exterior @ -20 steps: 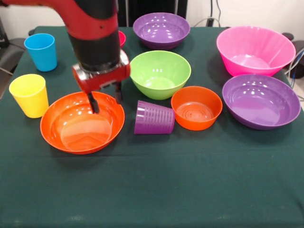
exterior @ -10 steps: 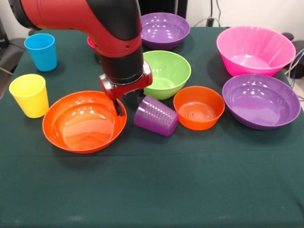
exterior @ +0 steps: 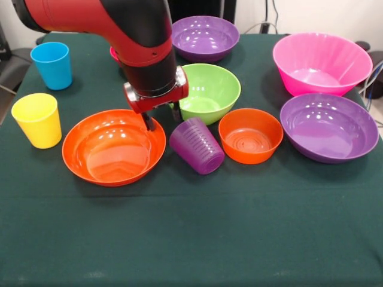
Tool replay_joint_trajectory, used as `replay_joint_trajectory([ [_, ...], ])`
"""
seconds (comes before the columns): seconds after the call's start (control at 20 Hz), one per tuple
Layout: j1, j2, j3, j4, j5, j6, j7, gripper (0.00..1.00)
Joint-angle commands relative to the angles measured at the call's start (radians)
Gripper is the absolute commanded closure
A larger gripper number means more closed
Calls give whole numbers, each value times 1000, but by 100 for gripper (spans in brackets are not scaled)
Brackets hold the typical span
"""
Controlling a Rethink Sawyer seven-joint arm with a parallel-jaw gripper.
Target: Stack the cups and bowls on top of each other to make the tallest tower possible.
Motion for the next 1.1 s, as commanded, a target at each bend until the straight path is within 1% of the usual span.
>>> replay_joint_trajectory([
  [0.05, 30, -11, -8, 35, 37, 147, 127, 0],
  [0.2, 34, -43, -15, 52, 48, 170, 129, 0],
  [0.45, 12, -98, -1, 146, 54, 98, 115, 0],
  [0.55, 17, -117, -9, 163, 56, 99, 120, 0],
  [0.75, 31, -113, -14, 154, 50, 81, 123, 0],
  [0.9, 33, -89, -12, 109, 37, 101, 99, 0],
  [1.0, 28, -66, -5, 87, 31, 90, 82, 0],
  [1.1, 25, -60, 0, 94, 28, 63, 80, 0],
])
